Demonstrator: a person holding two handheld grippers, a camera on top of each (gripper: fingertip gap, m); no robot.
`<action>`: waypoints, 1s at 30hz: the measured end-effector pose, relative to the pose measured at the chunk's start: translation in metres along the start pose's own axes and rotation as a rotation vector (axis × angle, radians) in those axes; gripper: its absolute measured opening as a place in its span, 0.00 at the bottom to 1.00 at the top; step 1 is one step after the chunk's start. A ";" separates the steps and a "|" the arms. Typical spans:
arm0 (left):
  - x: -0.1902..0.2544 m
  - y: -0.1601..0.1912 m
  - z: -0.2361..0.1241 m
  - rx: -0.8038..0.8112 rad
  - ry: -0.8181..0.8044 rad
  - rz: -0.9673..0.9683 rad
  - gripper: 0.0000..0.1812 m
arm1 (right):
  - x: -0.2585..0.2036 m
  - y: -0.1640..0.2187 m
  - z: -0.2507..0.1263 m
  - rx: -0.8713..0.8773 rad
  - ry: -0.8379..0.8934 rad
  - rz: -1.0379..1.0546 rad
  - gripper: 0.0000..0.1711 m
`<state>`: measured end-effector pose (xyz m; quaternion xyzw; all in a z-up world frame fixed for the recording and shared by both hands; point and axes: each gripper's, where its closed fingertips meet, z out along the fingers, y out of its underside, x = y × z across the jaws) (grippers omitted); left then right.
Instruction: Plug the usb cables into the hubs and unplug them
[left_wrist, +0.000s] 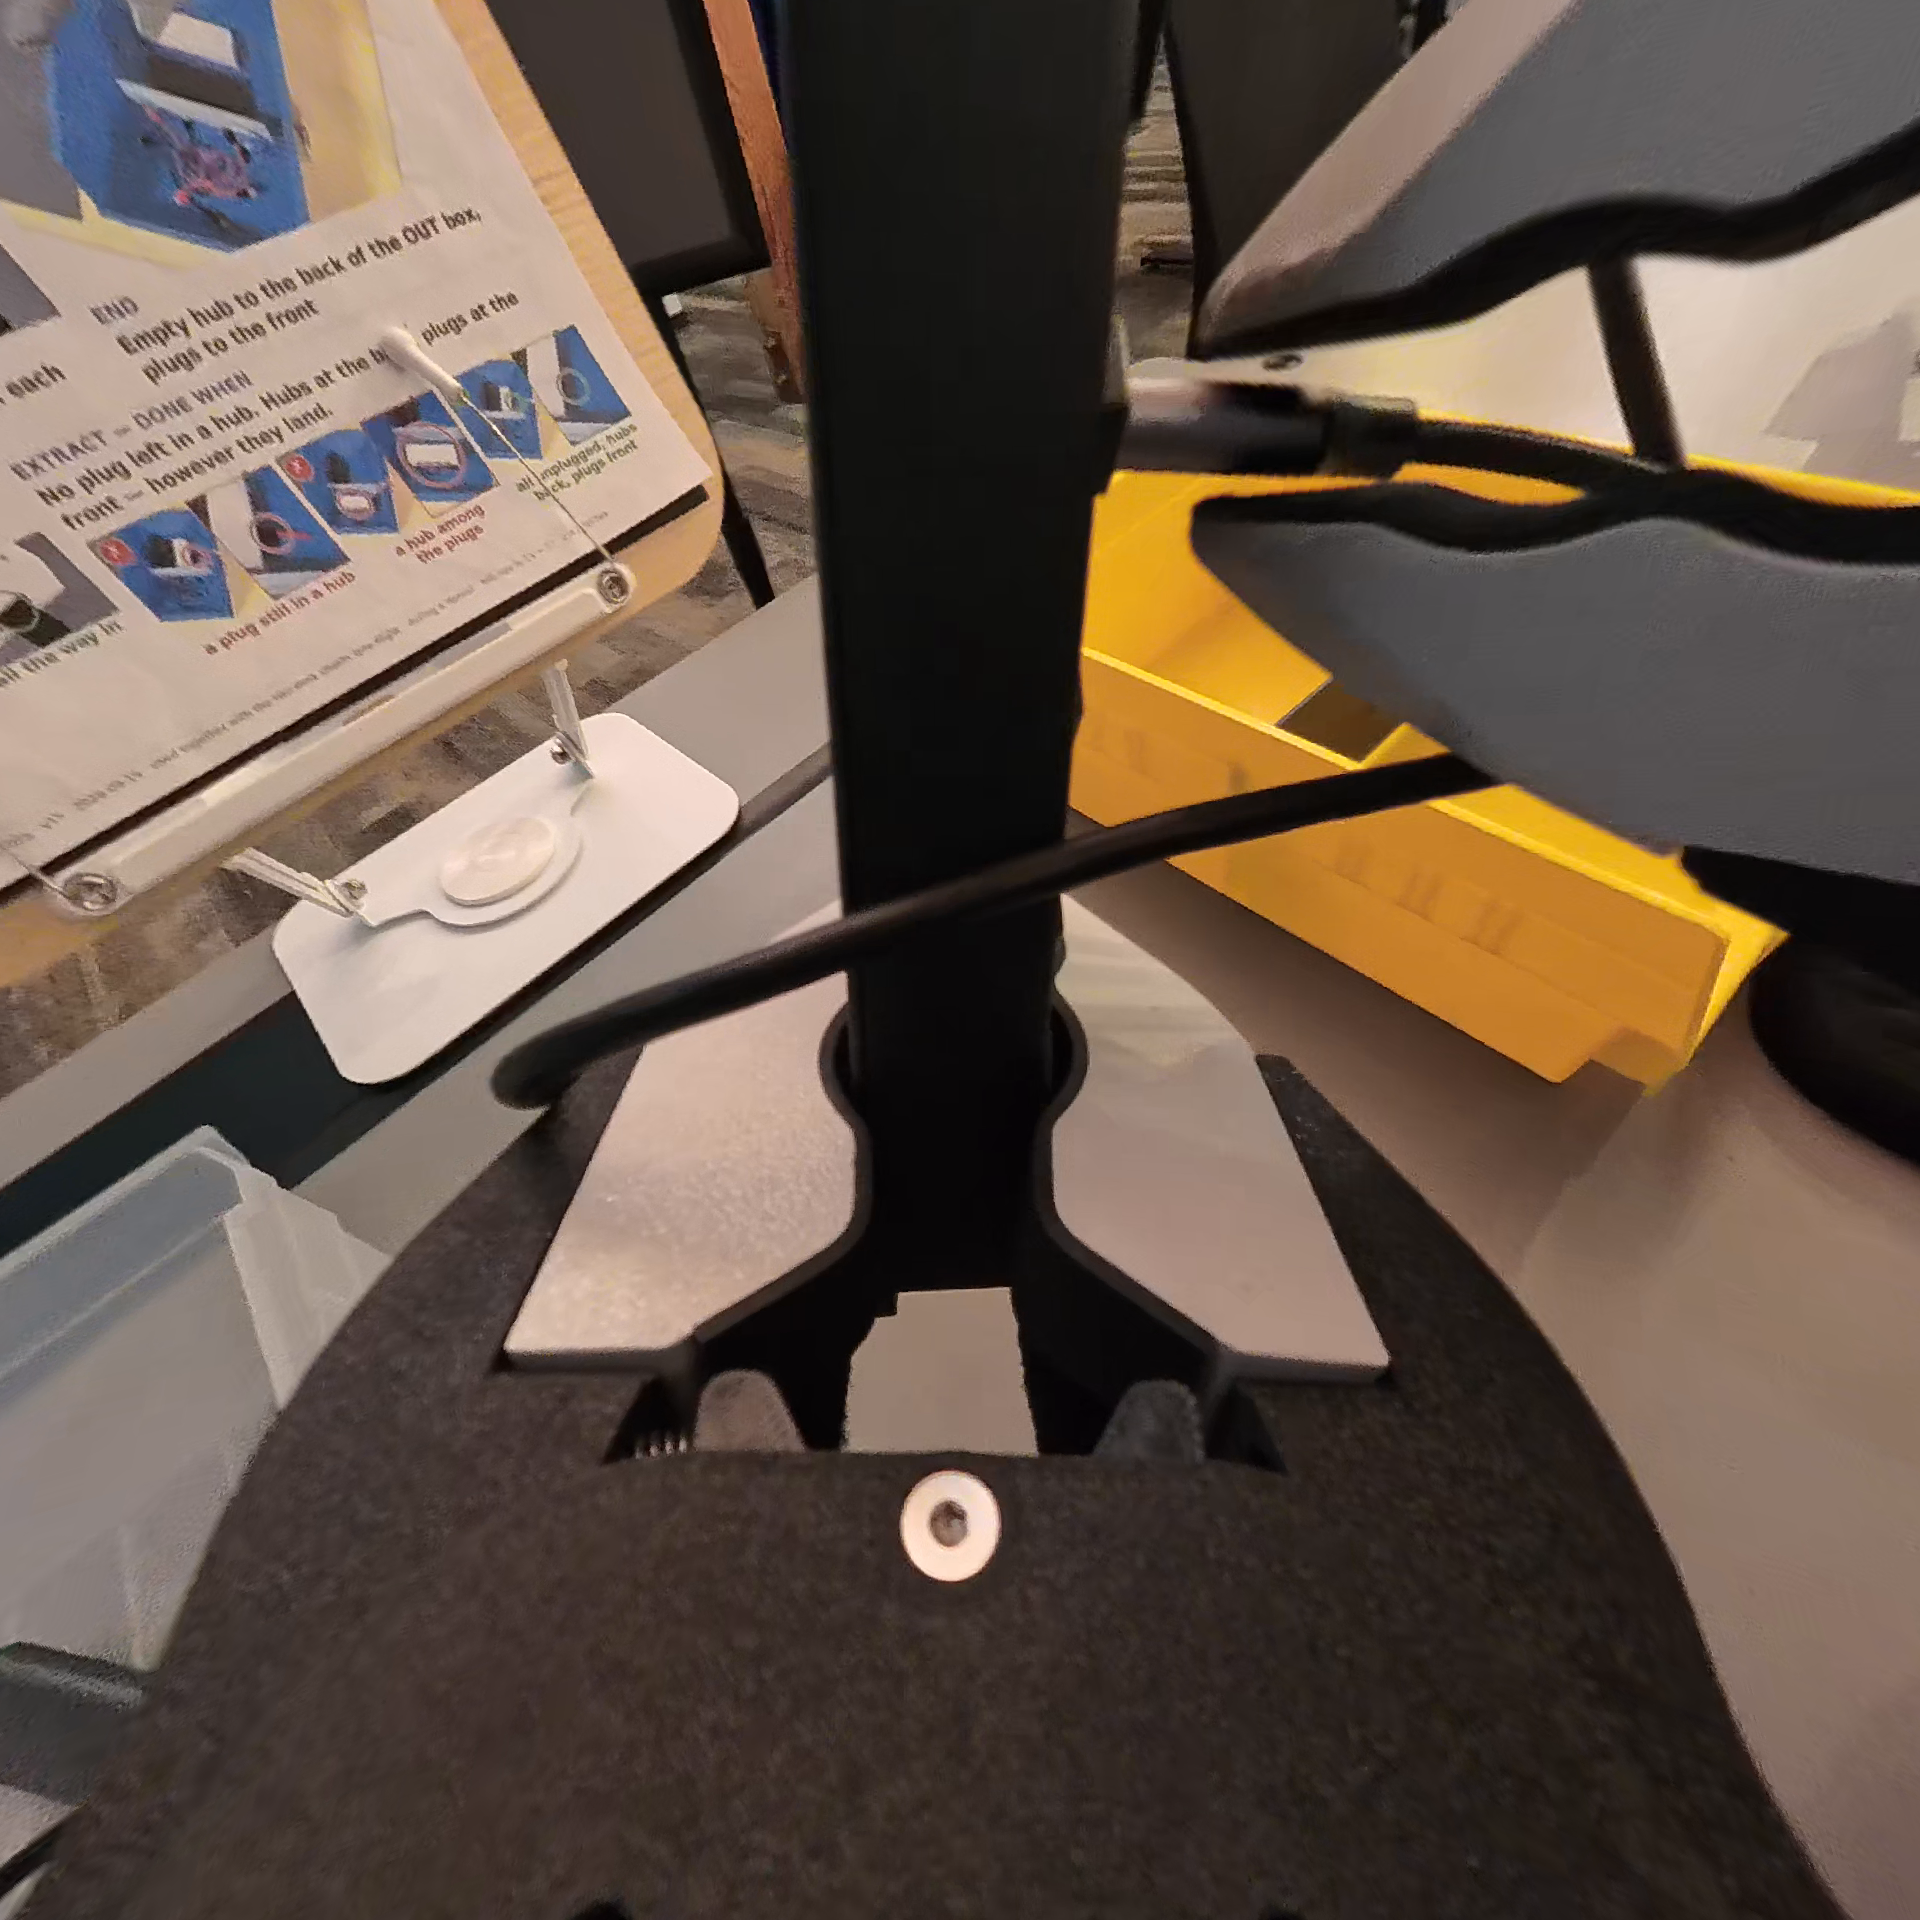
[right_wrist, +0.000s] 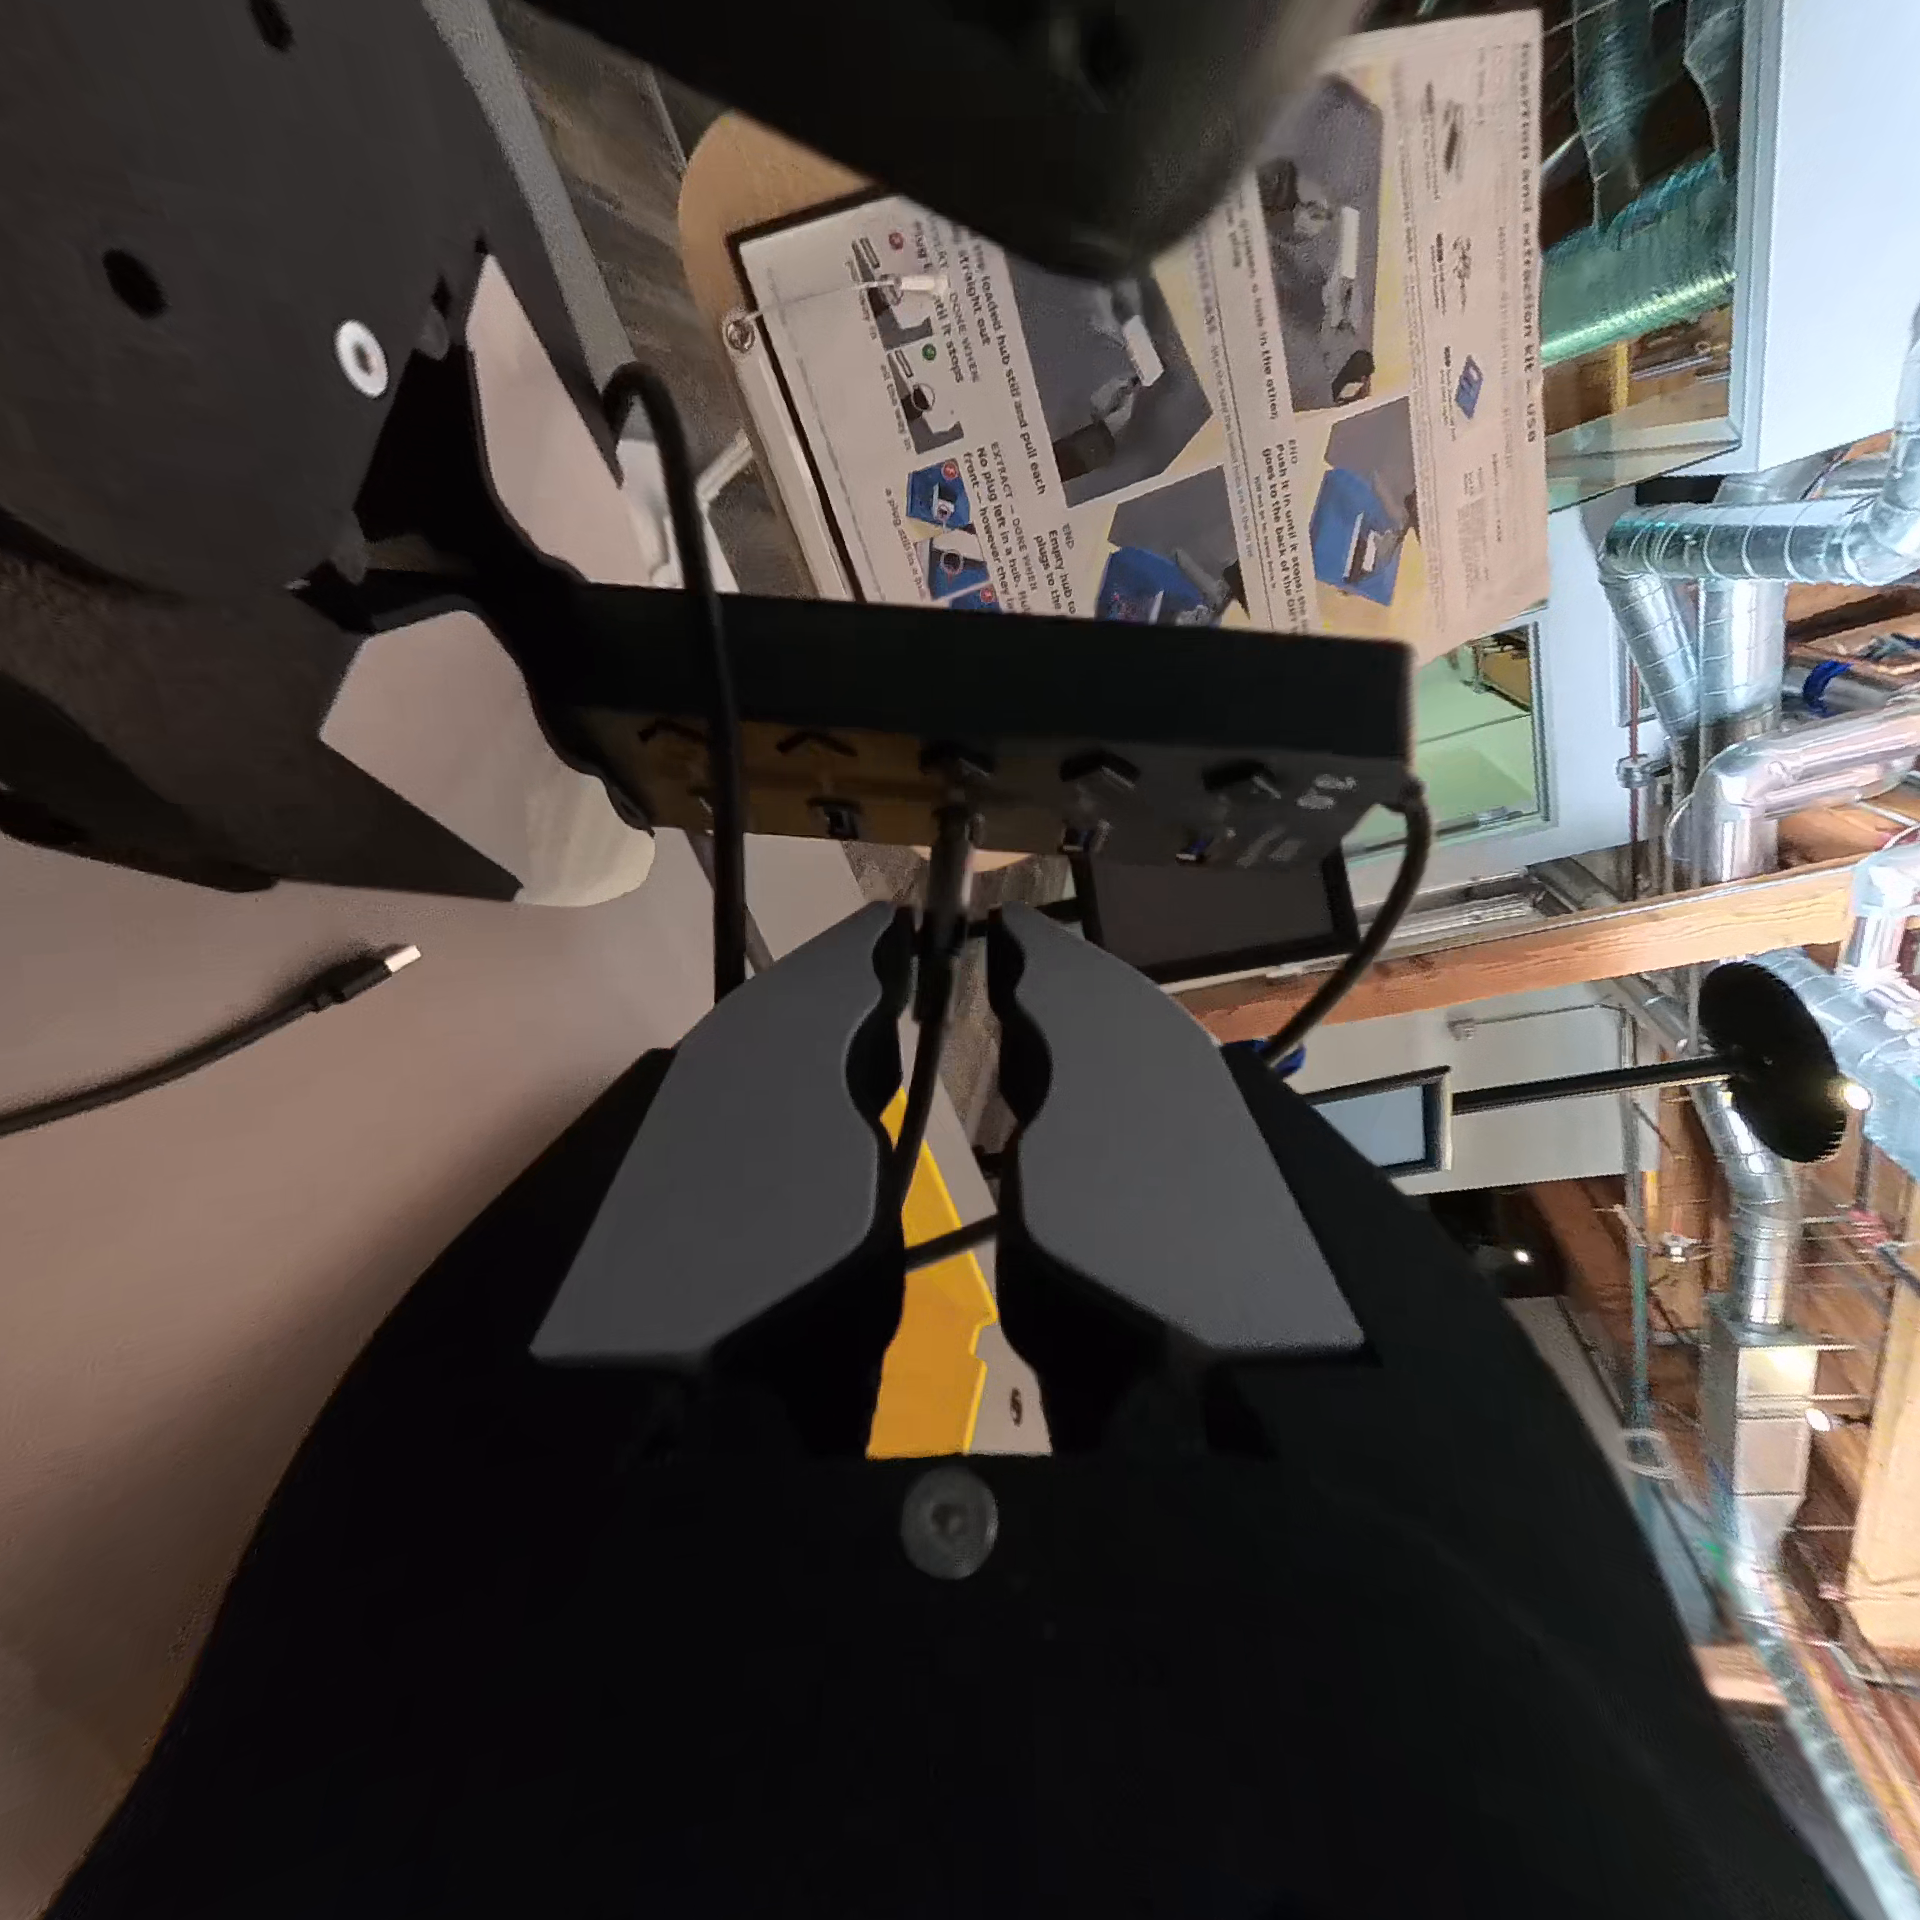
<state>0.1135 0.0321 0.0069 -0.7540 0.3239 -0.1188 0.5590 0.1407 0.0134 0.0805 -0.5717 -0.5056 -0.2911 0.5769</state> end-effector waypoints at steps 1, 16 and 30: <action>-0.001 0.000 0.000 0.003 0.000 -0.009 0.14 | 0.001 0.000 -0.001 0.007 -0.004 0.026 0.09; -0.018 -0.016 -0.015 0.128 -0.050 -0.076 0.15 | 0.014 -0.030 -0.017 0.403 -0.425 0.808 0.18; -0.016 -0.023 -0.018 0.185 -0.061 -0.070 0.14 | 0.017 -0.030 -0.011 0.504 -0.544 1.007 0.12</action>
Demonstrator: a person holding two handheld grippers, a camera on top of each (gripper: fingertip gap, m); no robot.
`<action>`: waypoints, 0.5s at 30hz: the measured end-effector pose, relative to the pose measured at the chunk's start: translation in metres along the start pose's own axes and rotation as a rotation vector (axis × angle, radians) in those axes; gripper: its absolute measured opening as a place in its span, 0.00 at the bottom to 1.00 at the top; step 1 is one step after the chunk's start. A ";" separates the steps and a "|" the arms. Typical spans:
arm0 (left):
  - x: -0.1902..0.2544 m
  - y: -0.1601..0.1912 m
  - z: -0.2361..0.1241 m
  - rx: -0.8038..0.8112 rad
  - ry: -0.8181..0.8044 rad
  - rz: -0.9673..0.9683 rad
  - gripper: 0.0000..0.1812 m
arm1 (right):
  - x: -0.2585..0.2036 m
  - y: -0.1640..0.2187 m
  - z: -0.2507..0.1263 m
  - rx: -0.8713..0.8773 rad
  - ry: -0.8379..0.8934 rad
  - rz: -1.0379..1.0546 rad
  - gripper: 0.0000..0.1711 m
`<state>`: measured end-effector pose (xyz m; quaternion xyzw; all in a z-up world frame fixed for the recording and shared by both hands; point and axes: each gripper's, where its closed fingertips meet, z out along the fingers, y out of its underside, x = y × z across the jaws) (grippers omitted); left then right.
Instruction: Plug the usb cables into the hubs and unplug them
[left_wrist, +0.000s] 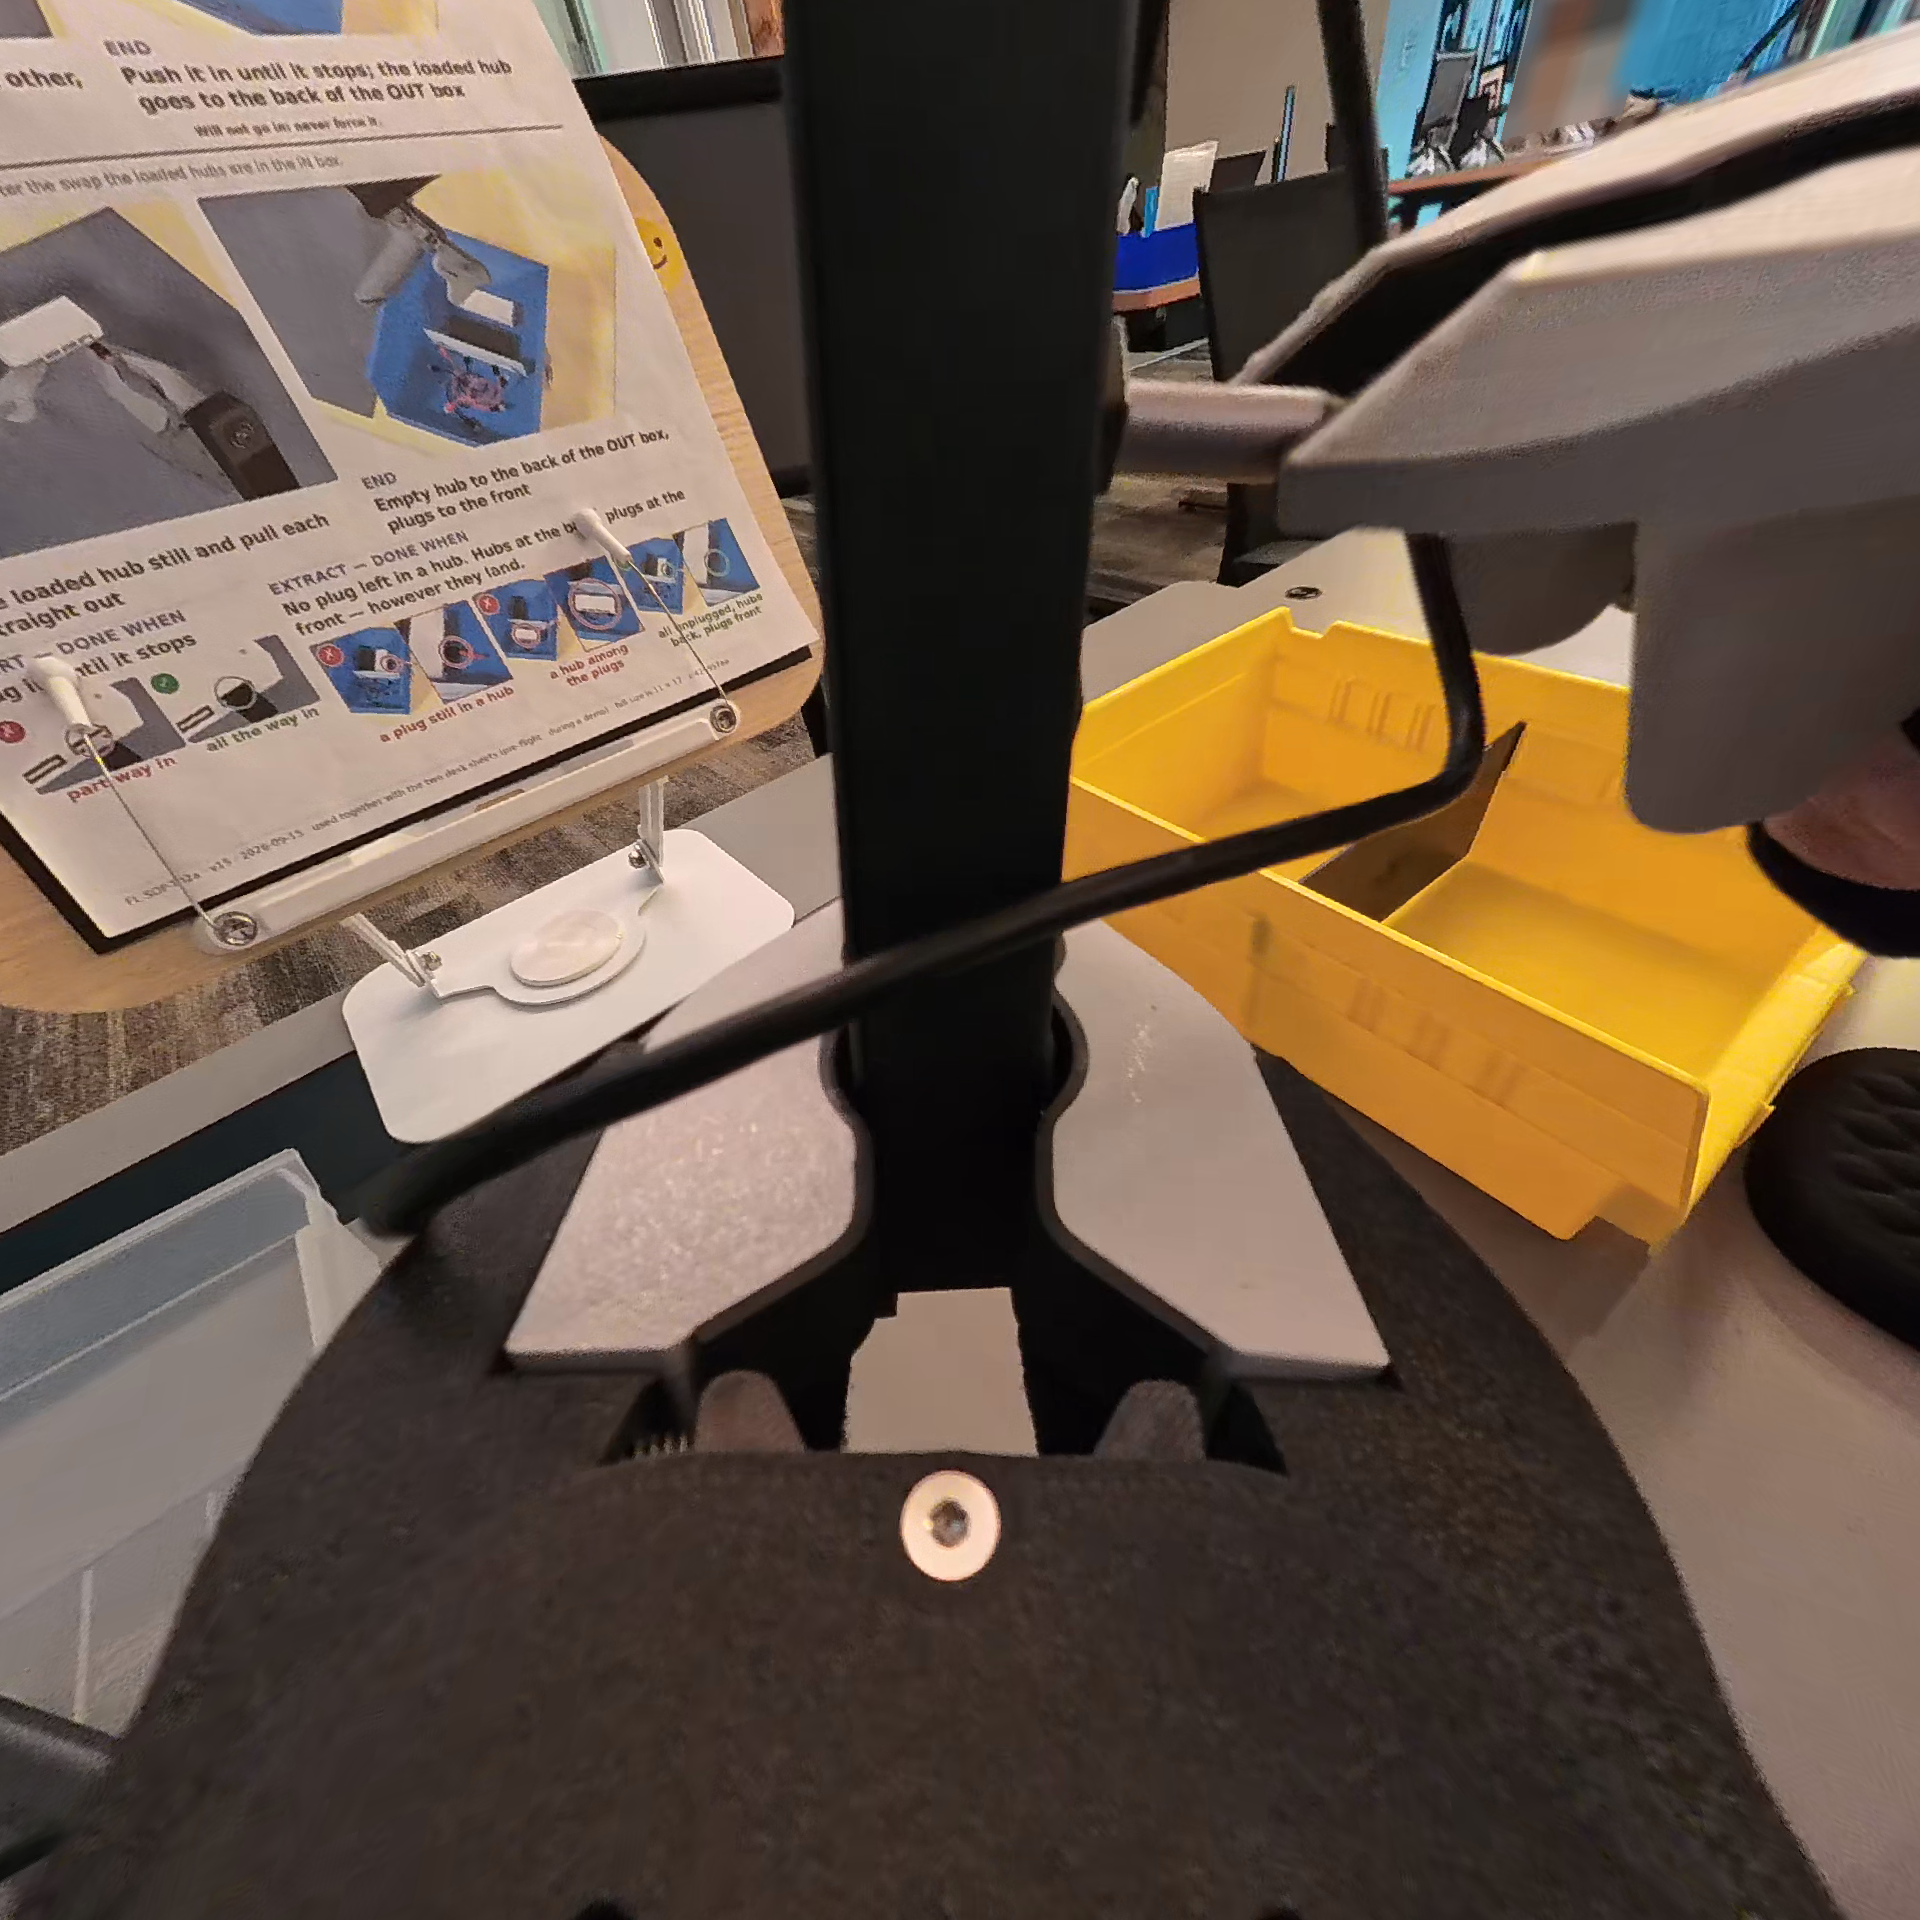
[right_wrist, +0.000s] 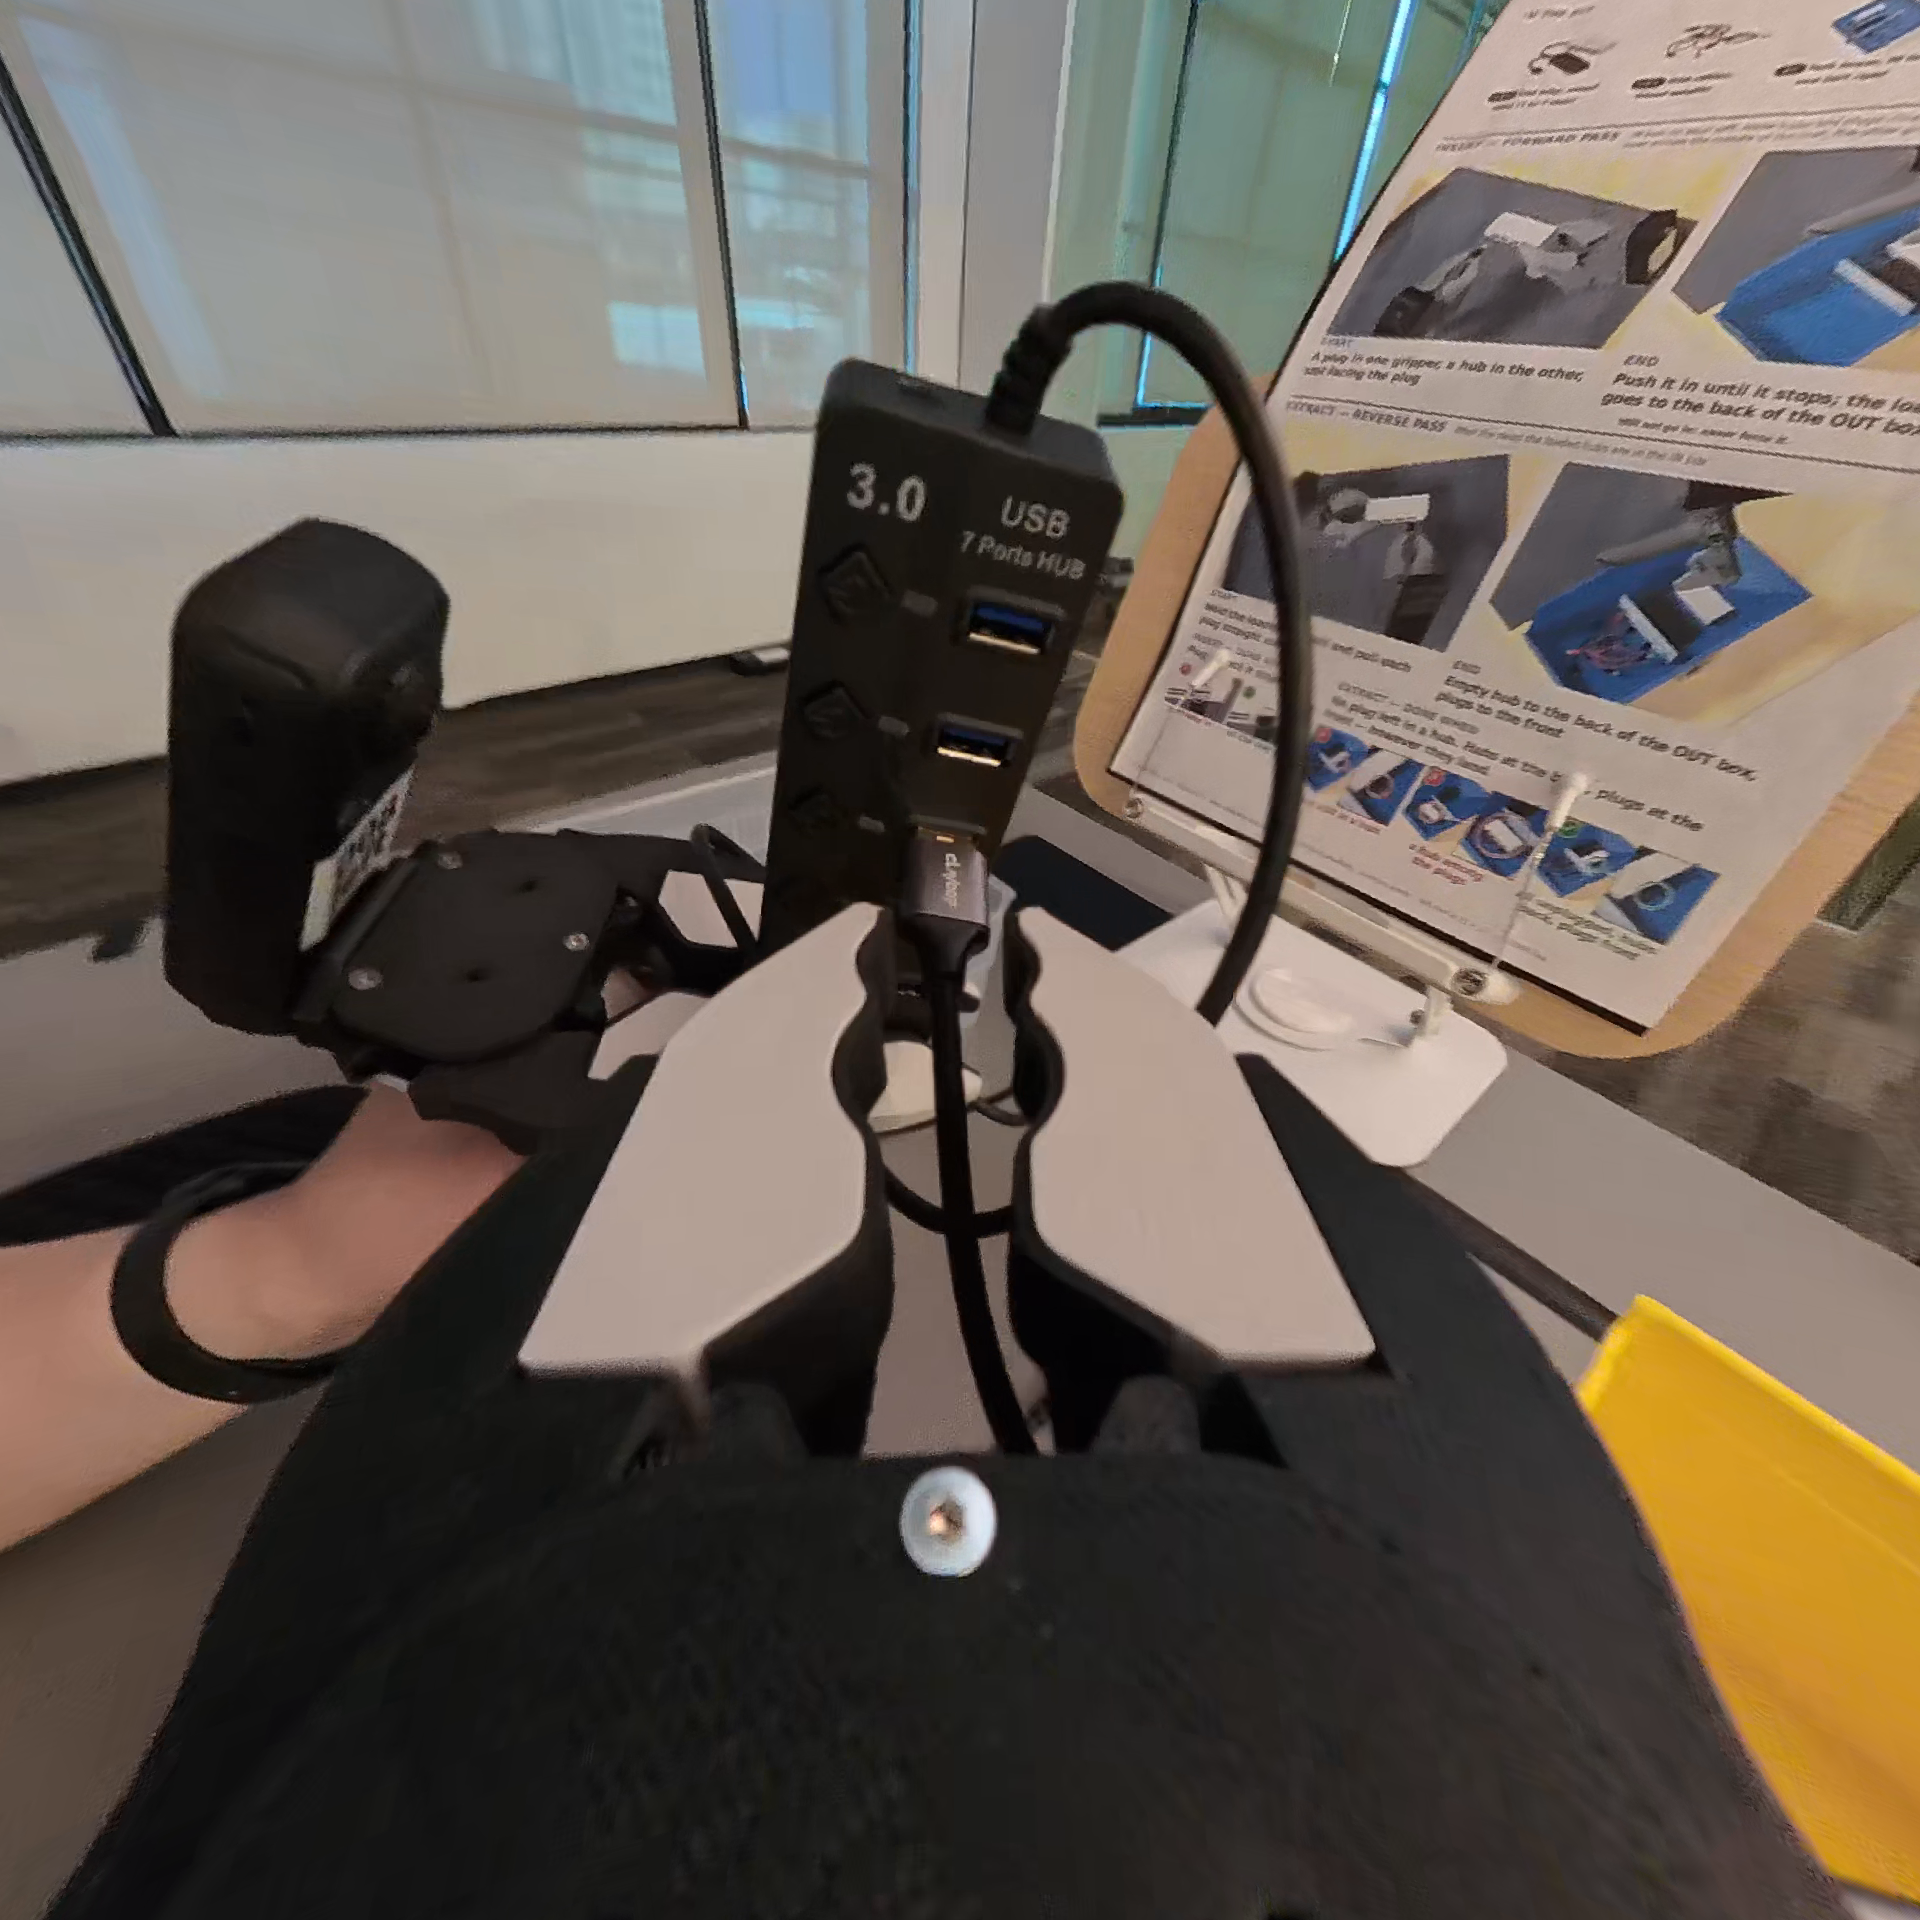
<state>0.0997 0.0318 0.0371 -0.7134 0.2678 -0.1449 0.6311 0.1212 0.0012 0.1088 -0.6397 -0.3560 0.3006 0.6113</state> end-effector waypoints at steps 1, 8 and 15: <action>0.000 -0.001 0.000 0.007 0.000 -0.003 0.14 | -0.001 0.000 0.000 0.008 -0.018 0.022 0.11; 0.003 0.000 0.001 0.014 0.024 -0.037 0.16 | -0.002 0.000 0.002 0.027 -0.064 0.083 0.10; 0.007 -0.002 0.000 0.029 0.075 -0.069 0.15 | -0.004 -0.003 0.002 0.067 -0.018 0.006 0.10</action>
